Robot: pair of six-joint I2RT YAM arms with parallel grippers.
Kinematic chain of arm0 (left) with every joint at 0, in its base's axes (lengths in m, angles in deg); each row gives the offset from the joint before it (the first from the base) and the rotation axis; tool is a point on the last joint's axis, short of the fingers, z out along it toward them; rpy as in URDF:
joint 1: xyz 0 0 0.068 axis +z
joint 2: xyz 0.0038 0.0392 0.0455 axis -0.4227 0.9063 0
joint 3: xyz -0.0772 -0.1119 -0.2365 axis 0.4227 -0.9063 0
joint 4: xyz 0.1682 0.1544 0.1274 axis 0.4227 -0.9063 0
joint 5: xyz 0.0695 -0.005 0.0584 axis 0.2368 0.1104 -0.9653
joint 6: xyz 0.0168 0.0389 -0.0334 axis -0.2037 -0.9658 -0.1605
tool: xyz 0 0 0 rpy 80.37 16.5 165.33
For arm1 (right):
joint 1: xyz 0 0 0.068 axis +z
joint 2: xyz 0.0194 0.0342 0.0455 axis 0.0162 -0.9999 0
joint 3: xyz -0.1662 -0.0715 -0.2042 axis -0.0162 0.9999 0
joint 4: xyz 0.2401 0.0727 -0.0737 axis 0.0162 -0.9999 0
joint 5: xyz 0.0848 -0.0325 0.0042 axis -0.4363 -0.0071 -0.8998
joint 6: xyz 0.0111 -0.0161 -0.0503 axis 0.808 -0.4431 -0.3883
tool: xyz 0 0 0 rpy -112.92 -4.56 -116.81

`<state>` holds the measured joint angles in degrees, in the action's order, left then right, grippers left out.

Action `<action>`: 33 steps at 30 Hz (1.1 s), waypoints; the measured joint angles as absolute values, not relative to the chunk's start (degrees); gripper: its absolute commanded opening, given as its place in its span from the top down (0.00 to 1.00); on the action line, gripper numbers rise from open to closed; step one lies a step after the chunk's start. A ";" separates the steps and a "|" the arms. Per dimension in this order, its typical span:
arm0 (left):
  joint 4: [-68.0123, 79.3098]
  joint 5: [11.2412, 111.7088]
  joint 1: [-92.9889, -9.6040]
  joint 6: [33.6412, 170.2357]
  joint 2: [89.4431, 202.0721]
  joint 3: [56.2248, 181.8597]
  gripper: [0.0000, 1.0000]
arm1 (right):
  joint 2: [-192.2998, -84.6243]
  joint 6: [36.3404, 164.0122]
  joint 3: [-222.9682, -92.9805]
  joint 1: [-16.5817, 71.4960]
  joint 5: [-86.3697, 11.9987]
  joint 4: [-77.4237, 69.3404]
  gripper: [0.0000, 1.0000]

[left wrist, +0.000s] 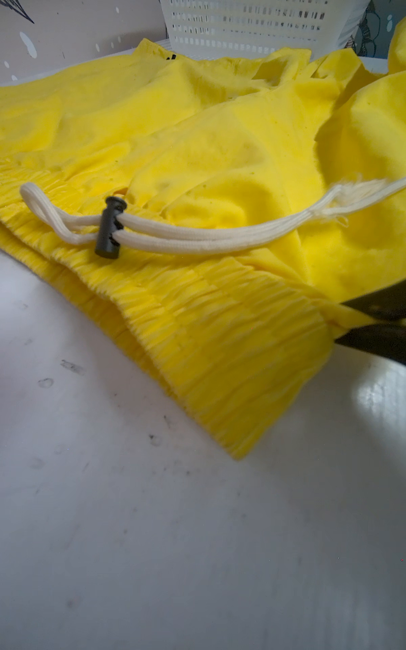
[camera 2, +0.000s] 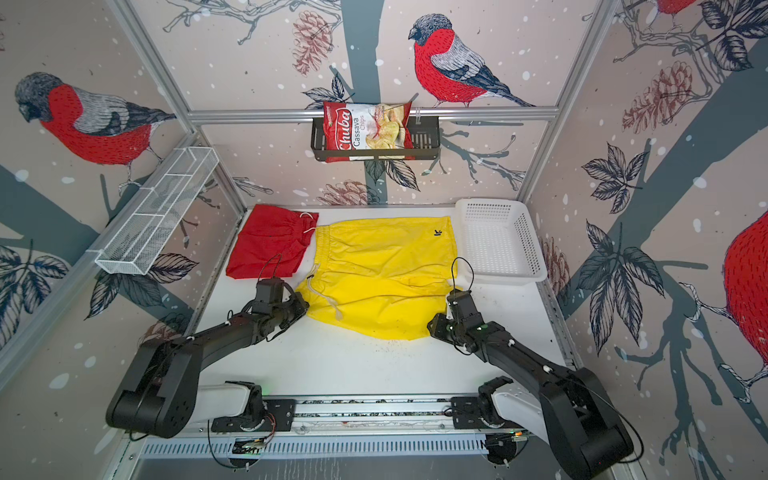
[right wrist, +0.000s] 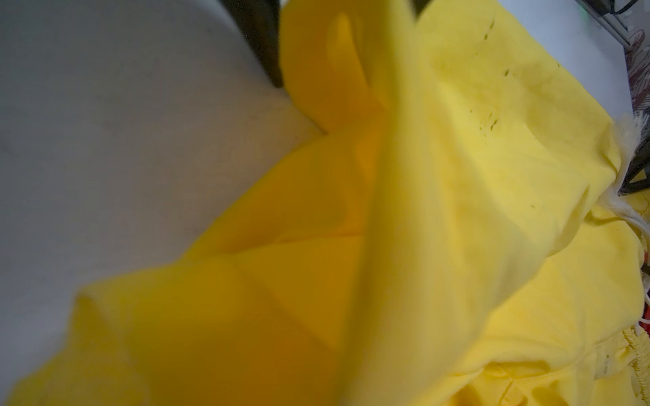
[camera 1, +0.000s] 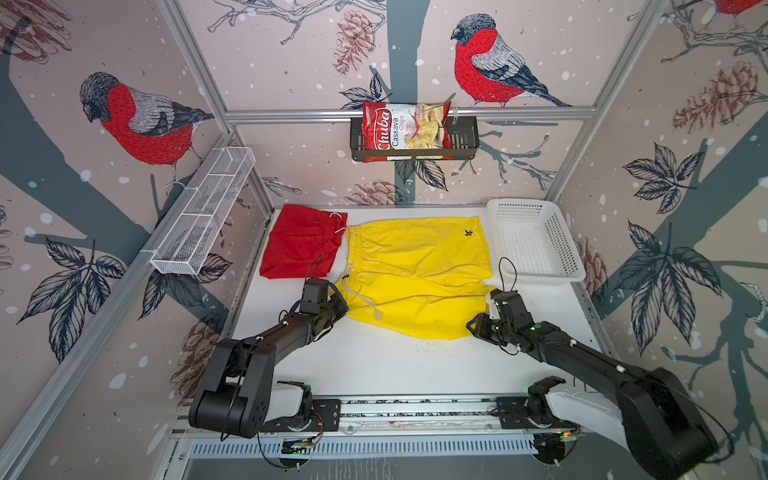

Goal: Fold and stack the shorts

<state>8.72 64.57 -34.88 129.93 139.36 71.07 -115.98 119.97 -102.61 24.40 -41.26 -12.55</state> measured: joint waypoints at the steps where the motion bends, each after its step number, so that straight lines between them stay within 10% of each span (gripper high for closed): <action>1: 8.76 64.60 -34.88 129.93 139.34 71.03 1.00 | -117.01 120.06 -104.16 24.59 -41.64 -12.95 0.99; 16: 10.64 69.10 -34.98 130.56 137.96 71.14 1.00 | -115.11 113.35 -143.68 25.14 -30.36 -46.37 0.99; 23: 10.53 67.90 -34.90 130.35 138.14 71.29 1.00 | -118.56 110.99 -148.75 24.77 -27.60 -59.83 0.71; 33: 9.75 66.78 -34.88 130.35 139.36 71.45 1.00 | -119.28 110.95 -139.70 24.53 -28.85 -61.01 0.59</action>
<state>9.75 66.78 -34.88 130.35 139.36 71.45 -119.28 110.95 -139.70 24.53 -28.85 -61.01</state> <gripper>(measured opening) 0.056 0.363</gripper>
